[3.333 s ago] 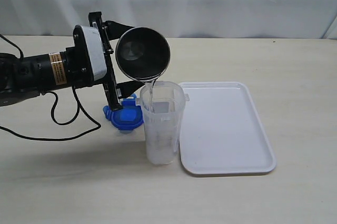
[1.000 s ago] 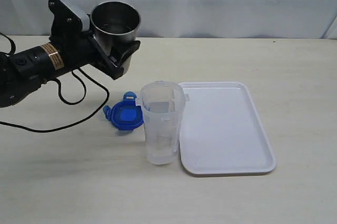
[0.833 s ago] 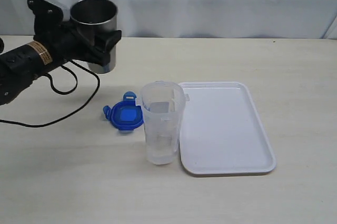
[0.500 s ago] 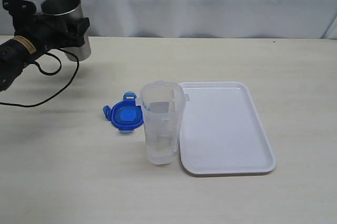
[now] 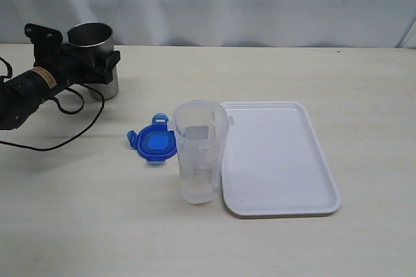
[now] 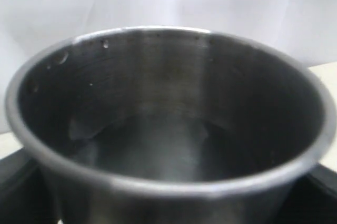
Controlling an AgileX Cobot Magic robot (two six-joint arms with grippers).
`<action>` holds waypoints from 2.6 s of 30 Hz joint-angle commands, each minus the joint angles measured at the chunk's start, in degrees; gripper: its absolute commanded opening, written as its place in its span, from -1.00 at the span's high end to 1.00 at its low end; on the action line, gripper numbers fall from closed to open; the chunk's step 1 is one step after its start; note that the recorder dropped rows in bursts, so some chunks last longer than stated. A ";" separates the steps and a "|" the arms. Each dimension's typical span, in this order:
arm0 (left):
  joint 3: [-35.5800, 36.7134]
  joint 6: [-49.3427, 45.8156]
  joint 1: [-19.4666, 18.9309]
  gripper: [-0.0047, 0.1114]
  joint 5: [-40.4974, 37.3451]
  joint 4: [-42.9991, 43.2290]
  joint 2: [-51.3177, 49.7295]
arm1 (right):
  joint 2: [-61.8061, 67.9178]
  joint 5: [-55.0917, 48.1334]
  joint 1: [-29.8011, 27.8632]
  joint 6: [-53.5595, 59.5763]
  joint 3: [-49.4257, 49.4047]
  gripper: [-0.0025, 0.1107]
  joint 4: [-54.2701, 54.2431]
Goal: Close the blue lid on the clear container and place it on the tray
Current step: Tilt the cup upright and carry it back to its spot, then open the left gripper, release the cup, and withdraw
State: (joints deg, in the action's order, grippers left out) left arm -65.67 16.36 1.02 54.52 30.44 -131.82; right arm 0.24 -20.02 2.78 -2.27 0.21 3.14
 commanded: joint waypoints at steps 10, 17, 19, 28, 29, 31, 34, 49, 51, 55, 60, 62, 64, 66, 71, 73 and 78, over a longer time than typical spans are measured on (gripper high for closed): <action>-0.82 -1.57 0.04 0.87 4.56 -1.02 -0.11 | -0.24 0.22 -0.19 0.02 -0.21 0.88 0.04; -0.82 -1.57 -0.29 -0.20 4.45 -1.03 -0.11 | -0.24 0.22 -0.19 0.02 -0.21 0.88 0.04; -0.82 -1.57 -0.29 -0.50 4.34 -1.03 -0.11 | -0.24 0.22 -0.19 0.02 -0.21 0.88 0.04; -0.82 -1.57 -0.29 -0.68 1.44 0.30 -0.11 | -0.24 0.22 -0.19 0.02 -0.21 0.88 0.04; -0.82 -1.57 -0.29 -0.68 1.35 0.30 -0.11 | -0.24 0.22 -0.19 0.02 -0.21 0.88 0.04; -0.82 -1.57 -0.29 -0.68 0.96 0.30 -0.11 | -0.24 0.22 -0.19 0.02 -0.21 0.88 0.04; -0.82 -1.57 -0.29 -0.68 0.02 0.54 -0.11 | -0.24 0.22 -0.19 0.02 -0.21 0.88 0.04; 3.73 -1.56 -1.33 -0.68 3.29 0.31 -0.11 | -0.24 0.22 -0.19 0.02 -0.21 0.88 0.04; 4.52 -1.56 -1.66 -0.68 3.17 0.31 -0.11 | -0.24 0.22 -0.19 0.02 -0.21 0.88 0.04; 6.77 -1.70 -1.94 -0.68 3.68 0.28 0.98 | -0.24 0.22 -0.19 0.02 -0.21 0.88 0.04; 10.40 -4.30 -1.94 -0.68 3.68 0.38 4.31 | -0.24 0.22 -0.19 0.02 -0.21 0.88 0.04; 12.12 -4.87 -1.94 -0.68 3.68 0.38 5.72 | -0.24 0.22 -0.19 0.02 -0.21 0.88 0.04; 13.83 -5.79 -1.94 -0.68 3.68 0.38 7.07 | -0.24 0.22 -0.19 0.02 -0.21 0.88 0.04; 15.41 -5.79 -1.94 -0.68 3.79 0.38 8.40 | -0.24 0.22 -0.19 0.02 -0.21 0.88 0.04; 19.32 -5.90 -1.94 -0.68 3.99 0.38 11.69 | -0.24 0.22 -0.19 0.02 -0.21 0.88 0.04; 21.00 -5.80 -1.94 -0.68 3.99 0.05 13.20 | -0.24 0.22 -0.19 0.02 -0.21 0.88 0.04; 26.03 -5.80 -1.94 -0.26 3.88 0.39 18.58 | -0.24 0.22 -0.19 0.02 -0.21 0.88 0.04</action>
State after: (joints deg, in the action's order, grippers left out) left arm -41.85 10.71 -0.75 57.49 30.71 -116.23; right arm 0.24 -20.02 2.78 -2.27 0.21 3.14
